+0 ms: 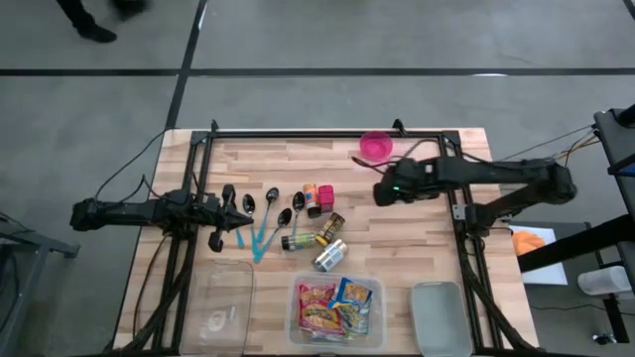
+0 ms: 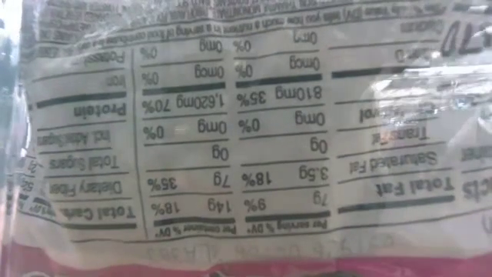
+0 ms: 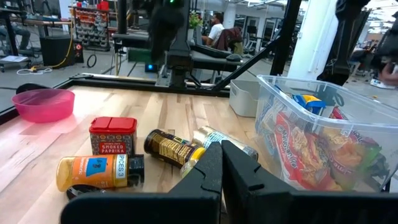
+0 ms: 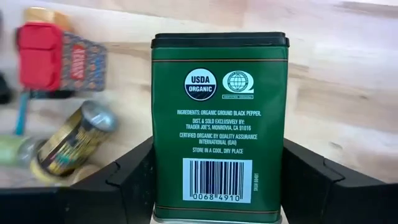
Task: Pick & Place Food Item
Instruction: Put the black seasoning can into the gray bin
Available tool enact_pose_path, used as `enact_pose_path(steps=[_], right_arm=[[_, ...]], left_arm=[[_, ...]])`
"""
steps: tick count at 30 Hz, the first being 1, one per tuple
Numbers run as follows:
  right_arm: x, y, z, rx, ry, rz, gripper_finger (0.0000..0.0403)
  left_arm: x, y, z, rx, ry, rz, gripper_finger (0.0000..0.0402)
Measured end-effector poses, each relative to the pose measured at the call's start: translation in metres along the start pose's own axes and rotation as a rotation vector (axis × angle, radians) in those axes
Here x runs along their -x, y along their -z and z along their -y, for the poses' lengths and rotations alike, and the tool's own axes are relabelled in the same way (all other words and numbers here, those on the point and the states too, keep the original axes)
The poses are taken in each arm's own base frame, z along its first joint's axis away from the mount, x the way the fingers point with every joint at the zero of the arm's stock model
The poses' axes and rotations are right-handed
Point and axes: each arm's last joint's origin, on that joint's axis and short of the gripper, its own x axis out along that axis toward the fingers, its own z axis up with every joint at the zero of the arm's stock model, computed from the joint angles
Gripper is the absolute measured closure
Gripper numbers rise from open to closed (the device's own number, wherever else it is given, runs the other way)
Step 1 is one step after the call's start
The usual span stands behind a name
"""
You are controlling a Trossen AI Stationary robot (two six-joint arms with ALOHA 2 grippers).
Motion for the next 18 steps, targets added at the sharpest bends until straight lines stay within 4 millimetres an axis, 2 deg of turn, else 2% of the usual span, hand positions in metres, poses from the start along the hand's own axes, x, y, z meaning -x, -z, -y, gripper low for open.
enact_pose_path(steps=[4, 8, 13, 18], right_arm=[[0.027, 0.016, 0.016, -0.002, -0.037, 0.015, 0.0137], [0.045, 0.035, 0.027, 0.024, -0.081, -0.017, 0.0126], [0.059, 0.06, 0.036, 0.054, -0.11, -0.068, 0.0151], [0.067, 0.088, 0.043, 0.081, -0.115, -0.124, 0.0151]], left_arm=[[0.0, 0.0, 0.0, 0.0, 0.0, 0.0, 0.0401], [0.0, 0.0, 0.0, 0.0, 0.0, 0.0, 0.0401], [0.0, 0.0, 0.0, 0.0, 0.0, 0.0, 0.0401], [0.0, 0.0, 0.0, 0.0, 0.0, 0.001, 0.0401]])
